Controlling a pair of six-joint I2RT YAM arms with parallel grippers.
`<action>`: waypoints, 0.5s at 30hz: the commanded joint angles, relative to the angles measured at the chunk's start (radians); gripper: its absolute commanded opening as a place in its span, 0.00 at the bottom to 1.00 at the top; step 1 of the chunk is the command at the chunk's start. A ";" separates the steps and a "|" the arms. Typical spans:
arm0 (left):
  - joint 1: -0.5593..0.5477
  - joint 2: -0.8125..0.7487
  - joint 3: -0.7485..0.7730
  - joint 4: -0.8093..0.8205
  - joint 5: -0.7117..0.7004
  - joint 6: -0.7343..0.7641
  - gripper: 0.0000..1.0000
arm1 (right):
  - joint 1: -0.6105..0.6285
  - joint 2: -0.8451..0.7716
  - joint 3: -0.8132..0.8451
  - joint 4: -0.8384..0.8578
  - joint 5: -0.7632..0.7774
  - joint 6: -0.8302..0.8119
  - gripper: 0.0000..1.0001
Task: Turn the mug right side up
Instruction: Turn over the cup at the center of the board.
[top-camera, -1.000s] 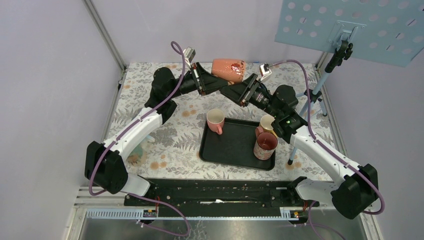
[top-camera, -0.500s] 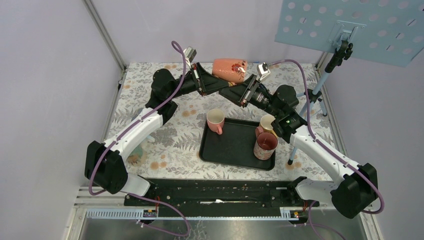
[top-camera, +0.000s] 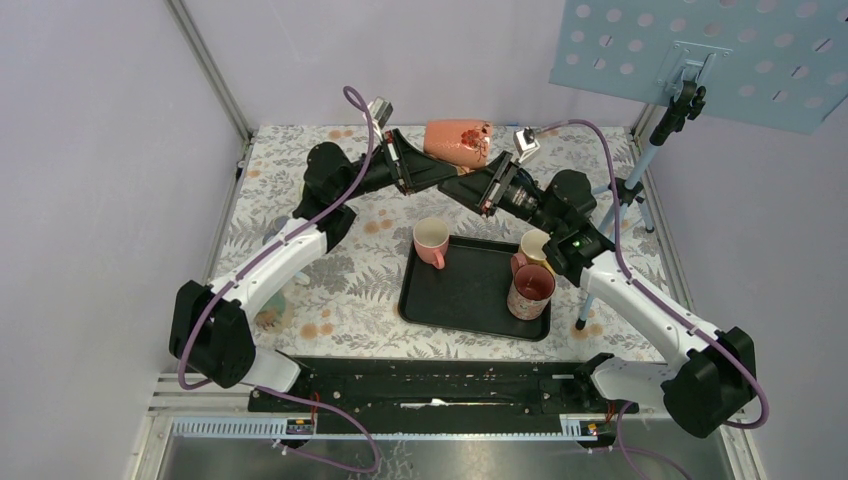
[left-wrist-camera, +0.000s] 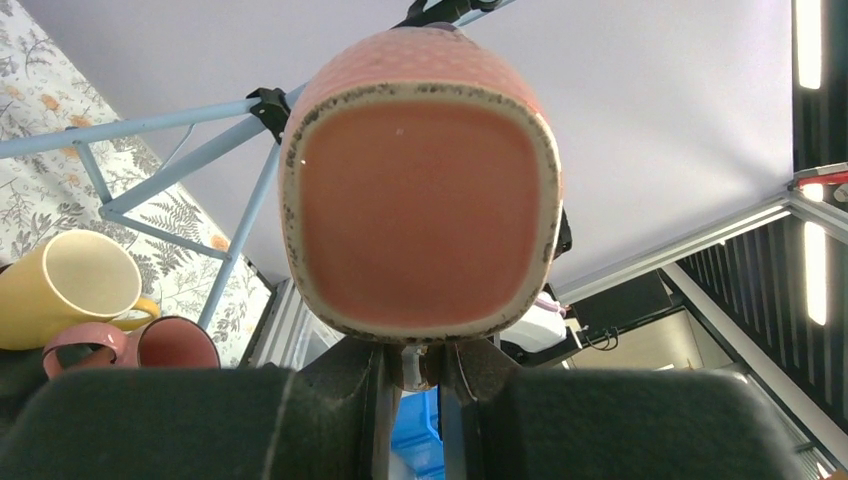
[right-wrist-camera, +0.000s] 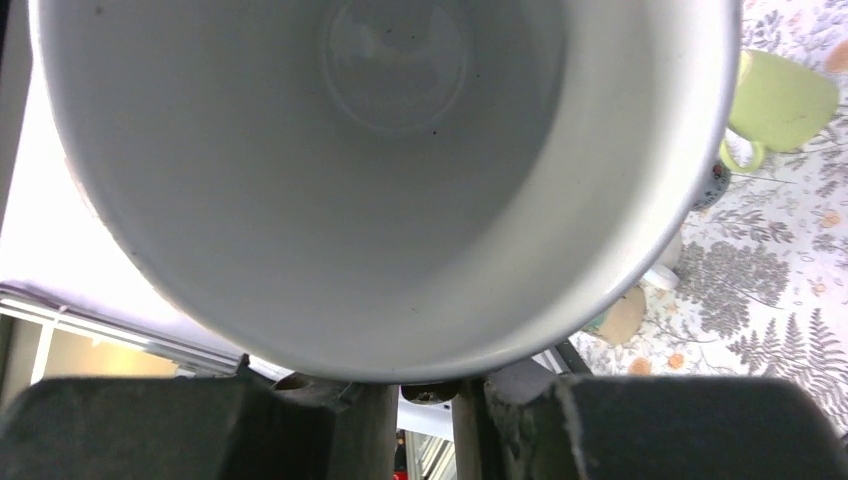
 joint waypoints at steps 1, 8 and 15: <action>-0.020 -0.027 -0.007 0.114 0.008 0.070 0.01 | -0.004 -0.025 0.030 -0.083 0.047 -0.107 0.00; -0.020 -0.021 -0.020 0.080 -0.018 0.127 0.35 | -0.003 -0.055 0.054 -0.201 0.098 -0.198 0.00; -0.019 -0.019 -0.039 0.062 -0.034 0.173 0.65 | -0.004 -0.055 0.071 -0.280 0.122 -0.253 0.00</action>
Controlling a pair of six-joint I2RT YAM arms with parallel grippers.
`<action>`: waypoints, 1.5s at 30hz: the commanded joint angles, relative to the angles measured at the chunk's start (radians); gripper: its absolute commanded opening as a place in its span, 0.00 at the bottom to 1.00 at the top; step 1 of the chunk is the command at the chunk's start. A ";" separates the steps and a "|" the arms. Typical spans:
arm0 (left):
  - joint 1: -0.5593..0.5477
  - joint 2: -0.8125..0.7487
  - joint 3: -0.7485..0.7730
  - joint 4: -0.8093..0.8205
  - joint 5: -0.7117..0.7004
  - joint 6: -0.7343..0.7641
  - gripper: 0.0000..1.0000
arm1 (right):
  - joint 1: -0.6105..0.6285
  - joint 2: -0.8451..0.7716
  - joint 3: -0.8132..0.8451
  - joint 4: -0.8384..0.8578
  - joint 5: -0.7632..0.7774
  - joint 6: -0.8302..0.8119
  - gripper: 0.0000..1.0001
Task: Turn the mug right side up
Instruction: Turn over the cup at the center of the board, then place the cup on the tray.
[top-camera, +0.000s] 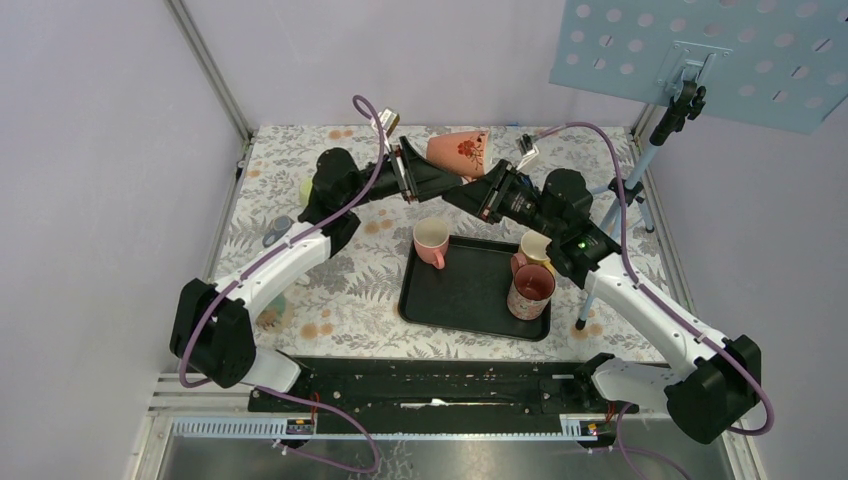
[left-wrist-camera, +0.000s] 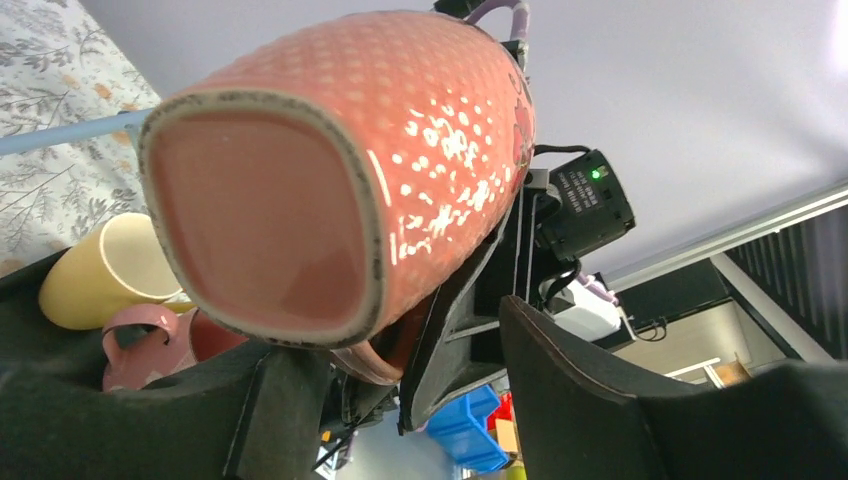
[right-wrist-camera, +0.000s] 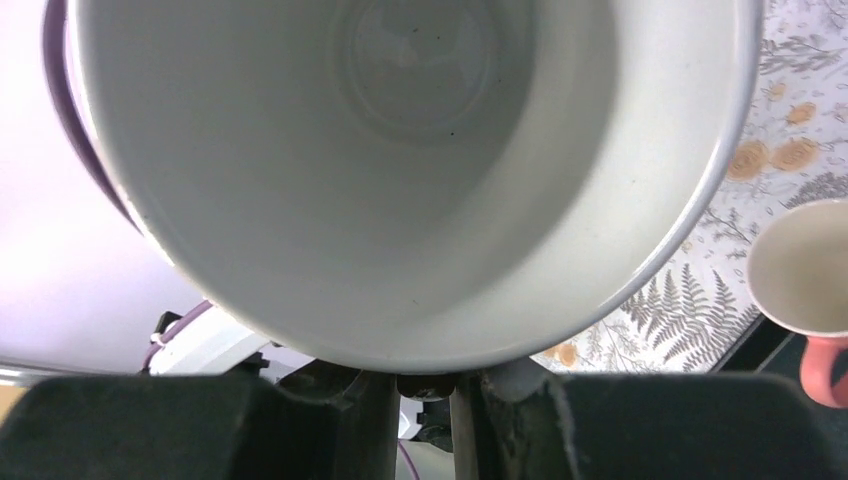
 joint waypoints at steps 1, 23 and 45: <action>-0.003 -0.022 0.001 0.090 -0.019 0.066 0.68 | -0.005 -0.019 0.056 -0.055 0.061 -0.086 0.00; -0.026 -0.097 0.046 -0.437 -0.270 0.430 0.99 | -0.003 -0.045 0.144 -0.427 0.244 -0.285 0.00; -0.031 -0.206 0.110 -0.629 -0.421 0.544 0.99 | 0.091 0.019 0.063 -0.637 0.478 -0.443 0.00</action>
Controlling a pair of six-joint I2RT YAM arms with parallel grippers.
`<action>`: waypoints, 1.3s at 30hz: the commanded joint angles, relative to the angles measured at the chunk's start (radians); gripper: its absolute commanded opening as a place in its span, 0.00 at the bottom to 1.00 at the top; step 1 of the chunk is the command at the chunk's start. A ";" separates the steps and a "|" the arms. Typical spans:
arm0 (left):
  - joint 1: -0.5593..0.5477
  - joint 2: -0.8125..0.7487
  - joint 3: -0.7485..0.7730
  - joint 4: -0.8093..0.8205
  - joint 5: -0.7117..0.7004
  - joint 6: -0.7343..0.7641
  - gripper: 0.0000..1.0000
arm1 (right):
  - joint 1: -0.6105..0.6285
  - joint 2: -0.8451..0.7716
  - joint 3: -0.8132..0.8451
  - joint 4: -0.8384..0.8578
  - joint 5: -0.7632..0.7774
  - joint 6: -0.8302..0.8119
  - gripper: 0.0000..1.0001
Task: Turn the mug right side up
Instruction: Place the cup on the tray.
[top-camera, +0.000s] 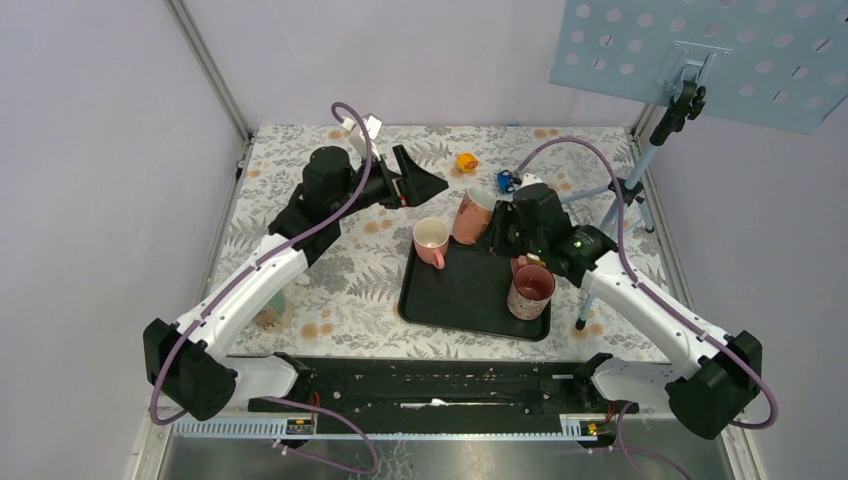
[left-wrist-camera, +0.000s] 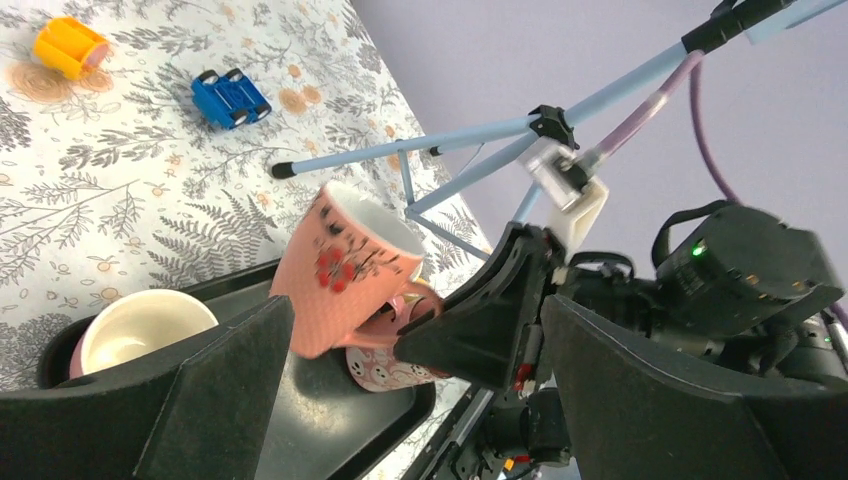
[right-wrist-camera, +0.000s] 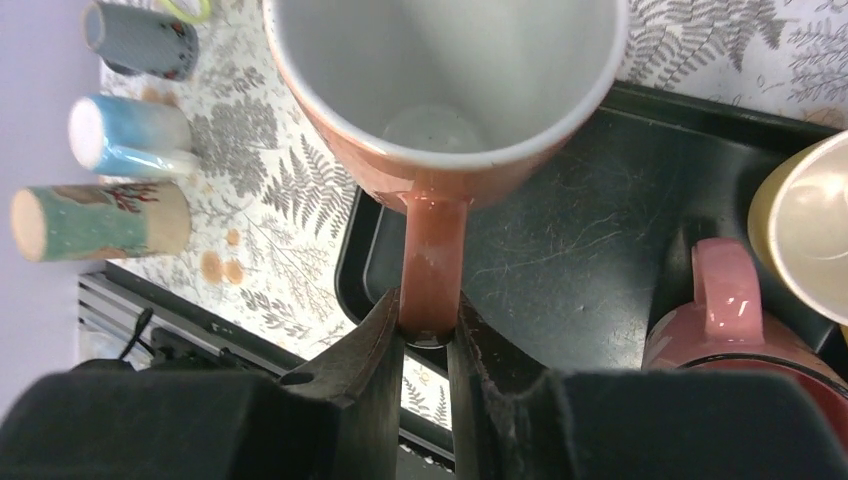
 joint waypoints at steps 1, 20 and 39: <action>-0.004 -0.041 0.044 -0.016 -0.042 0.039 0.99 | 0.036 0.015 -0.020 0.099 0.085 -0.025 0.00; -0.004 -0.035 0.076 -0.061 -0.044 0.060 0.99 | 0.092 0.053 -0.134 0.239 0.269 -0.033 0.00; -0.001 -0.079 0.045 -0.125 -0.069 0.054 0.99 | 0.339 0.129 -0.421 0.841 0.638 -0.234 0.00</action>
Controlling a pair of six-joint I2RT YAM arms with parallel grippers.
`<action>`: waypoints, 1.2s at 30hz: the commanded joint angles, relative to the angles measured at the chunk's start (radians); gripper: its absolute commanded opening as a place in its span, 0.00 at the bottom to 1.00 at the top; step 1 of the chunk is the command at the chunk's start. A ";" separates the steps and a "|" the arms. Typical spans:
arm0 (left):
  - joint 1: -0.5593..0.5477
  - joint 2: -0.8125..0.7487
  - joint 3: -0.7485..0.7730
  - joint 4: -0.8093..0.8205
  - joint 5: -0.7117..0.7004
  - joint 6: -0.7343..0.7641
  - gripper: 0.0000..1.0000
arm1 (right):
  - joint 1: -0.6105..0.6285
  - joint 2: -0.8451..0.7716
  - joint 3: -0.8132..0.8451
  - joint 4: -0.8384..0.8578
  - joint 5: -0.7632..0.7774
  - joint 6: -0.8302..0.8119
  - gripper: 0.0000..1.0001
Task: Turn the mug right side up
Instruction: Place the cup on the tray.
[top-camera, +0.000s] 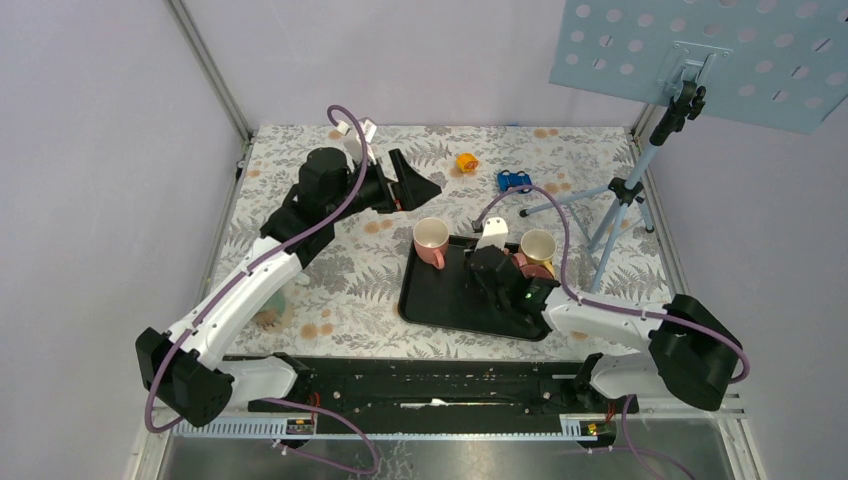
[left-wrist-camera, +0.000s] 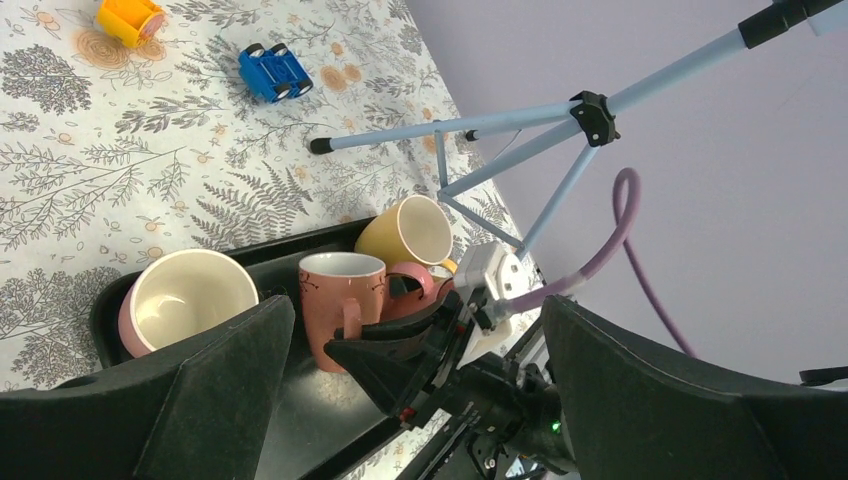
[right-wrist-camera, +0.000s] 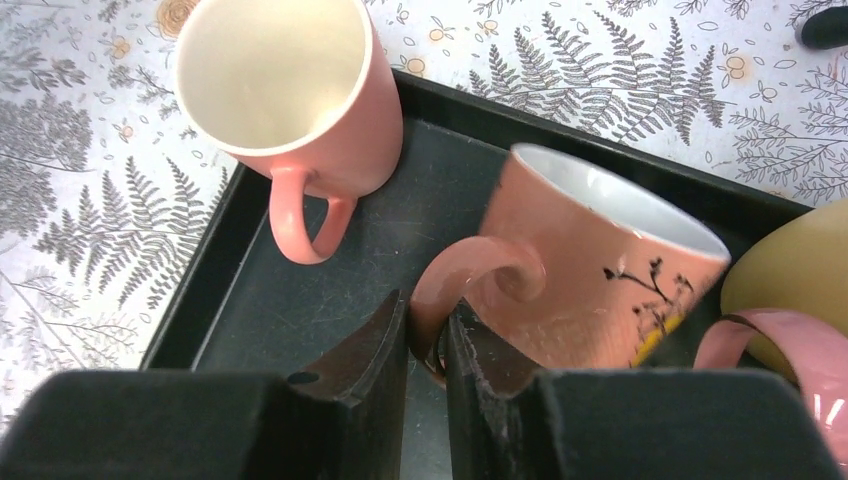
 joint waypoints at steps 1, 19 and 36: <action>-0.001 -0.043 0.019 0.017 -0.009 0.015 0.99 | 0.046 0.023 -0.039 0.287 0.147 -0.081 0.00; 0.025 -0.197 -0.232 -0.059 0.001 -0.106 0.99 | 0.093 0.016 -0.163 0.440 0.083 -0.037 0.00; -0.270 -0.252 -0.823 0.523 -0.131 -0.538 0.22 | 0.093 -0.078 -0.199 0.461 -0.020 0.005 0.00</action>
